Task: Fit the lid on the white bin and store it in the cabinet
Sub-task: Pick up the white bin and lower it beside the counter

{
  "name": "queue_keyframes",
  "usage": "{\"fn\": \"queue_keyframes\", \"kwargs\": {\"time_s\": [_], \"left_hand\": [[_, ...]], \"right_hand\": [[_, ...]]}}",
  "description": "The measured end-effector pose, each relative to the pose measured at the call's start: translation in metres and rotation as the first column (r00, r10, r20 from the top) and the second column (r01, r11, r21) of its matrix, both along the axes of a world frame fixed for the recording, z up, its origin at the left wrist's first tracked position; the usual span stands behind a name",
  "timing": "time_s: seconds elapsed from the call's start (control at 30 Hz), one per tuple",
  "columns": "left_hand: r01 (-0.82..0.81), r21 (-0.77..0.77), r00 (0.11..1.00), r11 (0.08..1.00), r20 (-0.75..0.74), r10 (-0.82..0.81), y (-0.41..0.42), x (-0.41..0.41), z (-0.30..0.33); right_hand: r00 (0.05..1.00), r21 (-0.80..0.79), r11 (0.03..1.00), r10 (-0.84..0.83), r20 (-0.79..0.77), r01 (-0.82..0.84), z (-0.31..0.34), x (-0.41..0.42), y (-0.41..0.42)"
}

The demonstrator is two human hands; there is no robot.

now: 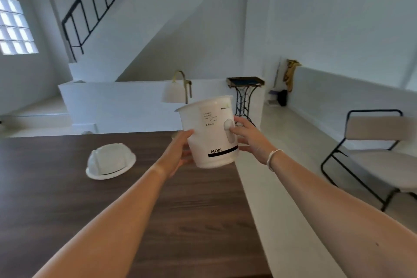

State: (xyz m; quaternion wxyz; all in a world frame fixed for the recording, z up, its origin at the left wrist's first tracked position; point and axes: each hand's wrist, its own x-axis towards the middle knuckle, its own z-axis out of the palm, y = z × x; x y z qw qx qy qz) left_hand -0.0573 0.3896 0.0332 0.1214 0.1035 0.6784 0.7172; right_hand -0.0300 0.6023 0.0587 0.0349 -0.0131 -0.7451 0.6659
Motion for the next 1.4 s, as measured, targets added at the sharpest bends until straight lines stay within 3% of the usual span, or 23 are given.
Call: {"fn": "queue_keyframes", "kwargs": {"time_s": [0.43, 0.77, 1.17, 1.4], "left_hand": [[0.300, -0.038, 0.953, 0.953, 0.053, -0.298, 0.161, -0.031, -0.025], [0.346, -0.060, 0.931, 0.936, 0.149, -0.334, 0.210, -0.059, -0.057], [0.121, -0.126, 0.962, 0.985, 0.259, -0.085, 0.273, -0.063, -0.121], [-0.033, -0.167, 0.919, 0.985, 0.382, 0.096, 0.311, -0.033, -0.181]], "right_hand": [[0.956, 0.051, 0.958, -0.286, 0.062, 0.283, -0.017, 0.020, 0.138], [0.919, 0.054, 0.932, -0.363, 0.156, 0.359, -0.058, -0.002, 0.181], [0.941, -0.070, 0.972, -0.198, 0.274, 0.225, -0.137, -0.052, 0.255], [0.906, -0.101, 0.990, -0.050, 0.420, 0.101, -0.209, -0.075, 0.299]]}}
